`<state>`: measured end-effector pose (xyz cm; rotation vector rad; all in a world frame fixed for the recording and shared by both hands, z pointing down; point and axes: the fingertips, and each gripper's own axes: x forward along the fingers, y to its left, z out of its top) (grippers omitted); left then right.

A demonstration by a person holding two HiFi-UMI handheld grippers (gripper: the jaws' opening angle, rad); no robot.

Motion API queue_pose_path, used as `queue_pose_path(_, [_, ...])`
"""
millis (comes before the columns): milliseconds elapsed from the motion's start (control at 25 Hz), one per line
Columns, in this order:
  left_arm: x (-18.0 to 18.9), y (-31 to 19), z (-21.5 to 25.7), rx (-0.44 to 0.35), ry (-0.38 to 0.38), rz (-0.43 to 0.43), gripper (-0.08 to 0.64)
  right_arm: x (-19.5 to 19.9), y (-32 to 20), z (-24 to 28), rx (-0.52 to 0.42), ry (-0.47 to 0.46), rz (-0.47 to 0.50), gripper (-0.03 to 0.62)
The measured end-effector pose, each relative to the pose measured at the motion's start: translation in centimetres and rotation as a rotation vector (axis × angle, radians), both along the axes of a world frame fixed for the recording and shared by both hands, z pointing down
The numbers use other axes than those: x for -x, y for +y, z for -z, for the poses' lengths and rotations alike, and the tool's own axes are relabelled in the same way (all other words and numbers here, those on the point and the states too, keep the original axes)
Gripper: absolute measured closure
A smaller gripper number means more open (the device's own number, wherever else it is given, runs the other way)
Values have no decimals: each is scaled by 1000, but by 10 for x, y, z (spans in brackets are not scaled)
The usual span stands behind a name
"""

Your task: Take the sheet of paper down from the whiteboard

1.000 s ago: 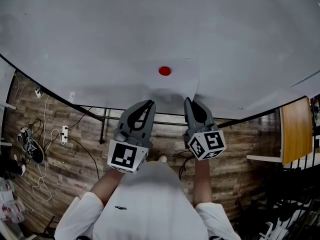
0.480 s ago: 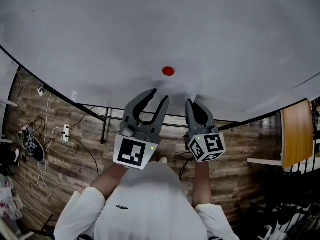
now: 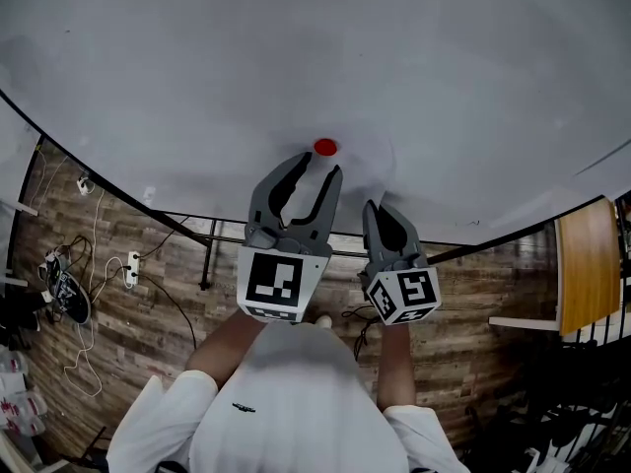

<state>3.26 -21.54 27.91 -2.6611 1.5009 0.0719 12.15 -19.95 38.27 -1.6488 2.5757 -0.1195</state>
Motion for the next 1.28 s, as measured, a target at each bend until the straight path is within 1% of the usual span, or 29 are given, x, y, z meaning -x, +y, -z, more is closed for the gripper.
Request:
queue_pose_path(240, [-3, -8, 2, -13, -34, 51, 411, -2, 0, 0, 0, -8, 2, 580])
queue_pose_path(600, [-3, -19, 4, -25, -53, 153, 417, -3, -1, 0, 0, -15, 17, 580])
queue_pose_path(720, [-4, -18, 4, -37, -57, 173, 424, -4, -1, 1, 0, -14, 24, 580])
queue_pose_path(760, [-4, -18, 4, -39, -58, 175, 434, -3, 0, 1, 0, -15, 26, 580])
queue_pose_path(960, [-4, -15, 5, -43, -48, 165, 437, -4, 3, 2, -1, -18, 28, 580])
queue_pose_path(1280, [3, -17, 0, -9, -4, 125, 439, -7, 3, 2, 2, -29, 14, 581])
